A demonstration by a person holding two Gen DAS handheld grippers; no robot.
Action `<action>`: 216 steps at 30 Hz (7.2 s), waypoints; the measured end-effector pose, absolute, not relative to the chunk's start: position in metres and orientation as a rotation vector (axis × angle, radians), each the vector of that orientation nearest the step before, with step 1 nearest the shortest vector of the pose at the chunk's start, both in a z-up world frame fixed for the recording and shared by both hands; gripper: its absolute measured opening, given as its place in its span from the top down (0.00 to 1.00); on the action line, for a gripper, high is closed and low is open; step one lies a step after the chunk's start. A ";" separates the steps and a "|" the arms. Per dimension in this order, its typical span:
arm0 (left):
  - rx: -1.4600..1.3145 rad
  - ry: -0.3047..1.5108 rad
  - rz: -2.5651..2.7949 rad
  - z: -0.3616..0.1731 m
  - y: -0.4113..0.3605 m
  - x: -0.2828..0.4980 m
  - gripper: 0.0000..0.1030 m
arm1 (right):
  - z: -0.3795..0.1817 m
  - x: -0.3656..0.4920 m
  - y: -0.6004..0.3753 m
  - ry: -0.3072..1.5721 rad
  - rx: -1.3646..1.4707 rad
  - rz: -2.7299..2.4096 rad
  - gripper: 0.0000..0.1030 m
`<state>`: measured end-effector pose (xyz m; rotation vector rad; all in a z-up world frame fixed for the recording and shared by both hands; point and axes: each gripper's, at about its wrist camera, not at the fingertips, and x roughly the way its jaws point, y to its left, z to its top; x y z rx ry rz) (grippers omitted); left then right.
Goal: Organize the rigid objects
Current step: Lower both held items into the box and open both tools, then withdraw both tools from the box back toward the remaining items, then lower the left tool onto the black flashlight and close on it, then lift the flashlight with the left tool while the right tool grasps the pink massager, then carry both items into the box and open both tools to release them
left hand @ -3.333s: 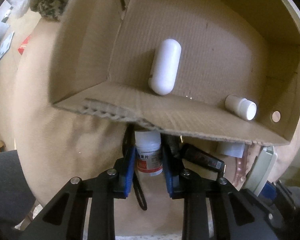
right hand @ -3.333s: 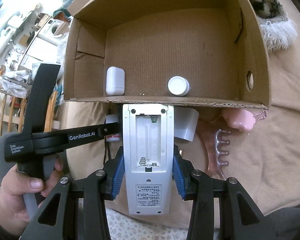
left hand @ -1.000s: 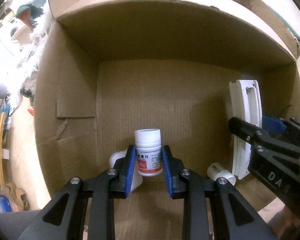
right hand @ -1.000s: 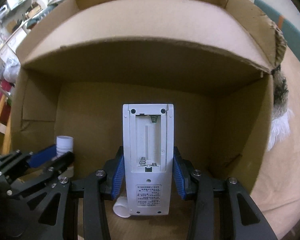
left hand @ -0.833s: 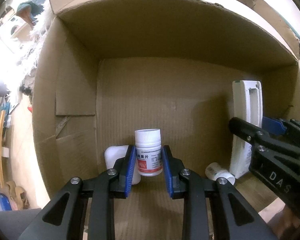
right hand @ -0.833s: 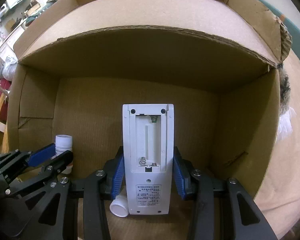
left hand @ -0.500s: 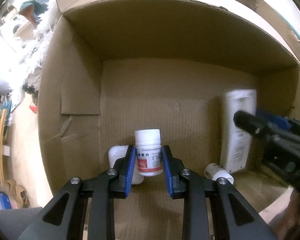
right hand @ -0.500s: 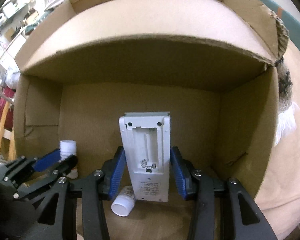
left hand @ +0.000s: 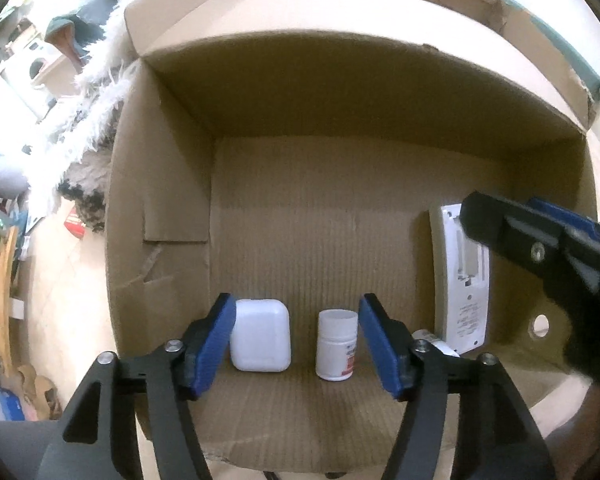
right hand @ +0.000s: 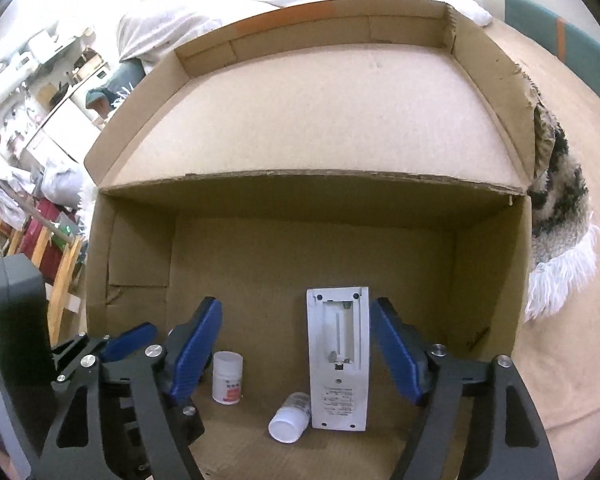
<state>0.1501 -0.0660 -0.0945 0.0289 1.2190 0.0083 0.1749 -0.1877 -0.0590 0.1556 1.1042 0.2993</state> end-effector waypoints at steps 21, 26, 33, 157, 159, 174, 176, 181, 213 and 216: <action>-0.007 1.187 0.000 -0.056 -0.045 0.145 0.39 | -0.039 0.164 -0.200 1.023 0.184 0.268 0.00; -0.022 1.161 0.011 -0.041 -0.042 0.136 0.39 | -0.031 0.148 -0.210 1.011 0.201 0.252 0.00; -0.026 1.171 -0.005 -0.027 -0.029 0.106 0.39 | -0.018 0.114 -0.220 0.980 0.204 0.250 0.00; -0.248 1.582 -0.022 -0.148 -0.023 0.061 0.81 | -0.148 0.059 -0.204 1.469 0.001 0.152 0.66; -0.287 1.597 -0.040 -0.142 -0.014 0.060 0.81 | -0.137 0.052 -0.204 1.453 0.027 0.185 0.66; -0.243 1.407 -0.074 -0.062 -0.019 0.025 0.81 | -0.064 0.006 -0.207 1.236 0.181 0.360 0.66; -0.223 1.370 -0.083 -0.048 -0.013 0.025 0.81 | -0.049 0.007 -0.208 1.195 0.190 0.371 0.66; -0.167 1.252 -0.096 0.000 -0.007 0.043 0.81 | -0.012 0.022 -0.217 1.104 0.205 0.383 0.66; 0.041 1.211 -0.059 -0.079 -0.046 0.151 0.81 | -0.076 0.144 -0.193 1.188 0.054 0.322 0.66; 0.049 1.210 -0.045 -0.083 -0.045 0.149 0.81 | -0.086 0.148 -0.188 1.229 0.026 0.316 0.66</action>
